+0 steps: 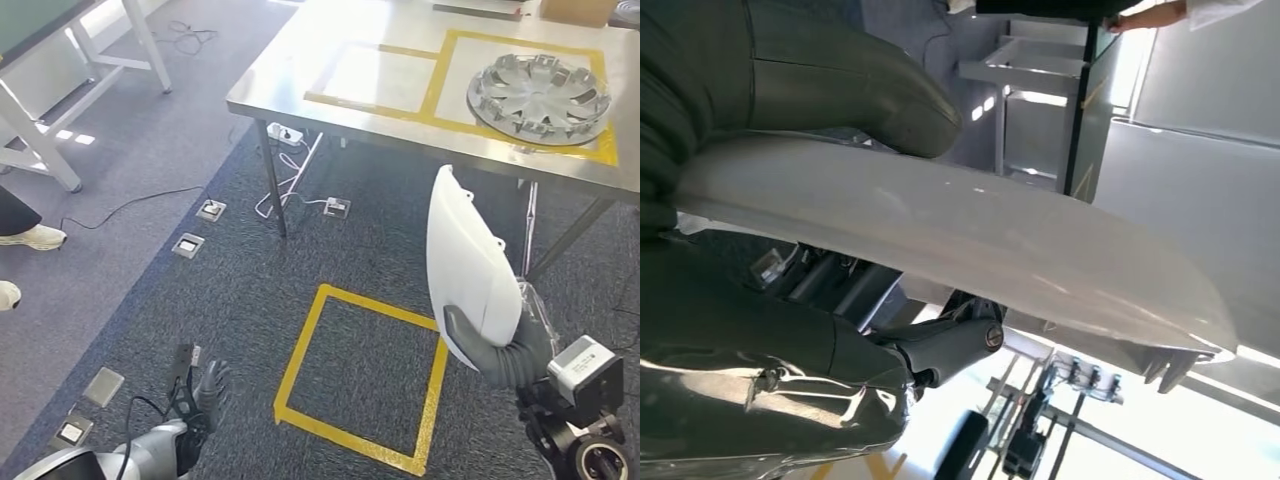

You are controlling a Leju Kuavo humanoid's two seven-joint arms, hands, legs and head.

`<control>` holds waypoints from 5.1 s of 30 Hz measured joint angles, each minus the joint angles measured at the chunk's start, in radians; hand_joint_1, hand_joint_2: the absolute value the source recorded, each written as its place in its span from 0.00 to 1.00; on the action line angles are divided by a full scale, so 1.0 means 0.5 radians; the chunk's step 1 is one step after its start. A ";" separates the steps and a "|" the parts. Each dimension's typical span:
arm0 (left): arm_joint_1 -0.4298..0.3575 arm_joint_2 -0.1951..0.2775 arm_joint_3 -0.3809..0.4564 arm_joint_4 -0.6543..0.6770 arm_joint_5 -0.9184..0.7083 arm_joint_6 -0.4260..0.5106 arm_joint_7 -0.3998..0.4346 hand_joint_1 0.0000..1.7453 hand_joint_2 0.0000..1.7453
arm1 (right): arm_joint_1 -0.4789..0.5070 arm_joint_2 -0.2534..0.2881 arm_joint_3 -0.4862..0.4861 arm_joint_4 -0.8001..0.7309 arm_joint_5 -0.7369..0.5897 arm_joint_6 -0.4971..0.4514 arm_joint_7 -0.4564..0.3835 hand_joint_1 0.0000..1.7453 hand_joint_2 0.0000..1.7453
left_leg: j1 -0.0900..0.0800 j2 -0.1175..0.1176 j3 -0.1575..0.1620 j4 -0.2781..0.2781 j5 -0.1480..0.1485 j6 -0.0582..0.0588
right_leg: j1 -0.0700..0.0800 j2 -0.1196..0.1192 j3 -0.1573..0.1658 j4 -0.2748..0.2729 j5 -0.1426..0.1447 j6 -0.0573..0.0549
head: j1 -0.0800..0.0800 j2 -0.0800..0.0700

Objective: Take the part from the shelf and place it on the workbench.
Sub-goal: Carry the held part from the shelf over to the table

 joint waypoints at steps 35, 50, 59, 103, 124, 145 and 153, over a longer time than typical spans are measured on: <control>-0.019 0.004 -0.003 0.000 0.014 -0.009 0.002 0.00 0.00 | -0.028 -0.010 -0.018 0.013 -0.003 -0.024 -0.020 1.00 1.00 | 0.004 0.016 -0.299 0.407 -0.120 -0.026 | -0.004 0.006 0.097 -0.048 -0.039 -0.039 | -0.027 0.000; -0.030 0.011 -0.005 0.000 0.009 -0.024 0.011 0.00 0.00 | -0.068 -0.010 -0.005 0.052 -0.011 -0.048 -0.038 1.00 1.00 | 0.008 0.023 -0.207 -0.075 0.207 0.070 | -0.010 0.002 0.002 0.434 -0.370 0.073 | -0.021 0.000; -0.029 0.004 -0.005 0.000 0.009 -0.028 0.016 0.00 0.00 | -0.070 -0.010 -0.004 0.063 -0.011 -0.051 -0.038 1.00 1.00 | -0.010 0.019 -0.087 -0.073 0.110 0.040 | 0.022 -0.007 0.076 -0.025 -0.074 -0.003 | -0.011 0.000; -0.025 0.008 -0.018 0.001 0.002 -0.026 0.029 0.00 0.00 | -0.057 -0.010 0.003 0.073 0.010 -0.061 -0.036 1.00 1.00 | 0.002 0.016 -0.369 0.018 0.198 0.009 | 0.008 0.022 0.201 -0.027 -0.162 -0.008 | -0.021 0.000; -0.041 0.001 -0.030 0.001 -0.002 -0.023 0.034 0.00 0.00 | -0.053 -0.012 -0.011 0.073 0.031 -0.055 -0.031 1.00 1.00 | -0.004 0.006 -0.177 -0.069 0.139 0.045 | -0.016 0.014 0.080 -0.036 -0.073 0.066 | -0.014 0.000; -0.103 -0.045 -0.056 0.001 -0.044 -0.031 0.084 0.00 0.00 | -0.597 0.162 0.234 0.639 0.265 -0.007 -0.008 1.00 1.00 | -0.003 0.006 -0.164 -0.095 0.150 0.012 | -0.015 0.011 0.086 -0.035 -0.074 0.039 | -0.021 0.000; -0.120 -0.059 -0.073 0.001 -0.055 -0.031 0.106 0.00 0.00 | -0.715 0.243 0.306 0.844 0.328 -0.053 -0.022 1.00 1.00 | -0.004 0.006 -0.165 -0.095 0.149 0.012 | -0.015 0.011 0.086 -0.037 -0.074 0.040 | -0.021 0.000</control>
